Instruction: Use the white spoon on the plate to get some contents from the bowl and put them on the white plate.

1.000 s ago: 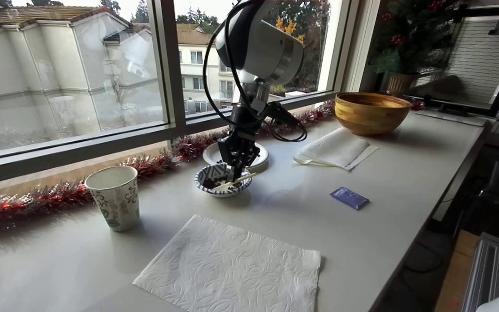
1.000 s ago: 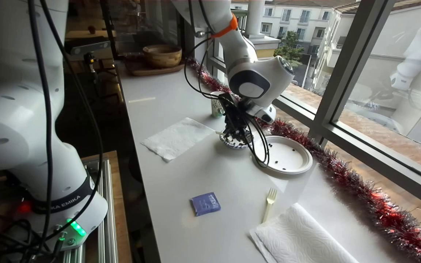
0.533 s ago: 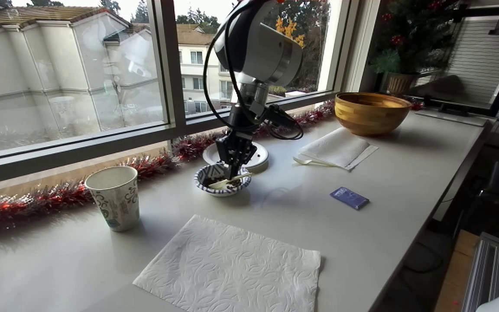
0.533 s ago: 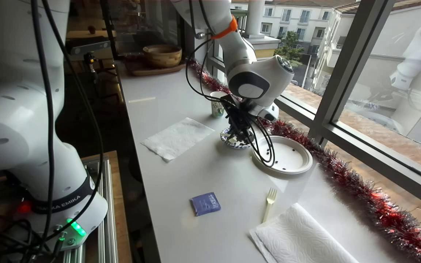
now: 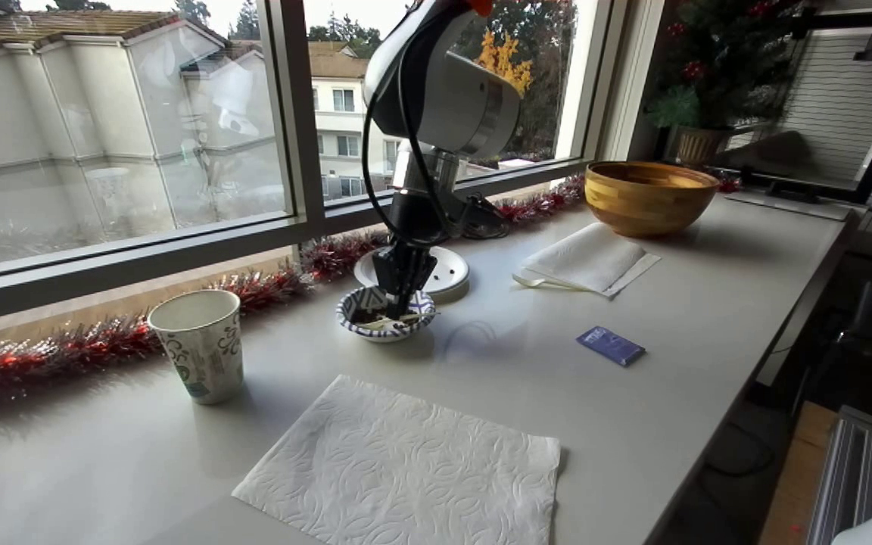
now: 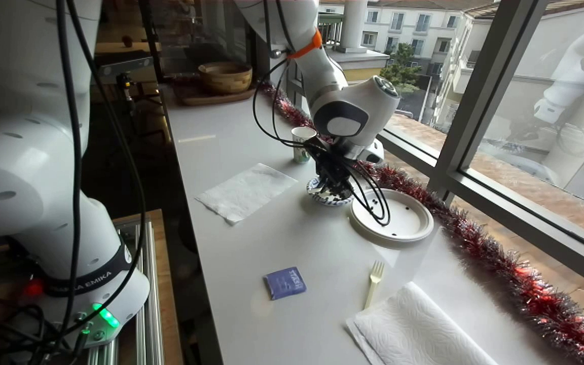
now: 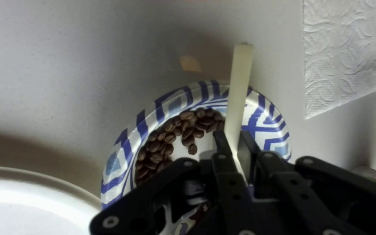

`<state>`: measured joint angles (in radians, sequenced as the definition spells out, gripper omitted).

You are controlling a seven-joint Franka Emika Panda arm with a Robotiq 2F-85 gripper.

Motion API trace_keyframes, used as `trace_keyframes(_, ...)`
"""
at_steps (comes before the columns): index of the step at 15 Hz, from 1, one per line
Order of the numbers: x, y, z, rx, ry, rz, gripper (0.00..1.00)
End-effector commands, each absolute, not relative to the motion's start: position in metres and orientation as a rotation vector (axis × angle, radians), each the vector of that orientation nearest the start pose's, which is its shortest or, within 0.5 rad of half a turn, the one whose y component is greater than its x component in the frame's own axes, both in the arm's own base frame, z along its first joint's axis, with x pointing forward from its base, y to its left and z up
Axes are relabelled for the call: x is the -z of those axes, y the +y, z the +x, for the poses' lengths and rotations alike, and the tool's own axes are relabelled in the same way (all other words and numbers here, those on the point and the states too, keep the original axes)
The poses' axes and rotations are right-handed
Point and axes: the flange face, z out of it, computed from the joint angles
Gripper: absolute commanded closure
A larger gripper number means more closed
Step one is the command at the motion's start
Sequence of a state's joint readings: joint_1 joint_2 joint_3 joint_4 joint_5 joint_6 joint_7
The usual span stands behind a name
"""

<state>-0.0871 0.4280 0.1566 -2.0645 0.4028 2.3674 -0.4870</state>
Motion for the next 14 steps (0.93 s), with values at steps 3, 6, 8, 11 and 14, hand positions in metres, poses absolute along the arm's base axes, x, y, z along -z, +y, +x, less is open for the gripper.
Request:
trace_keyframes(3,-0.2024,0.0529,0.5826,-0.002,-0.466,-2.873,0.97)
trace_keyframes(6,-0.2036,0.0527,0.5863,0.054,-0.471,-2.904,0.97)
trace_keyframes(8,-0.2054,0.0518,0.5871,0.079,-0.461,-2.932,0.97)
trace_keyframes(11,-0.2083,0.0516,0.5868,0.090,-0.411,-2.987,0.97)
trace_keyframes(14,-0.2095,0.0546,0.5847,0.051,-0.352,-3.022,0.97)
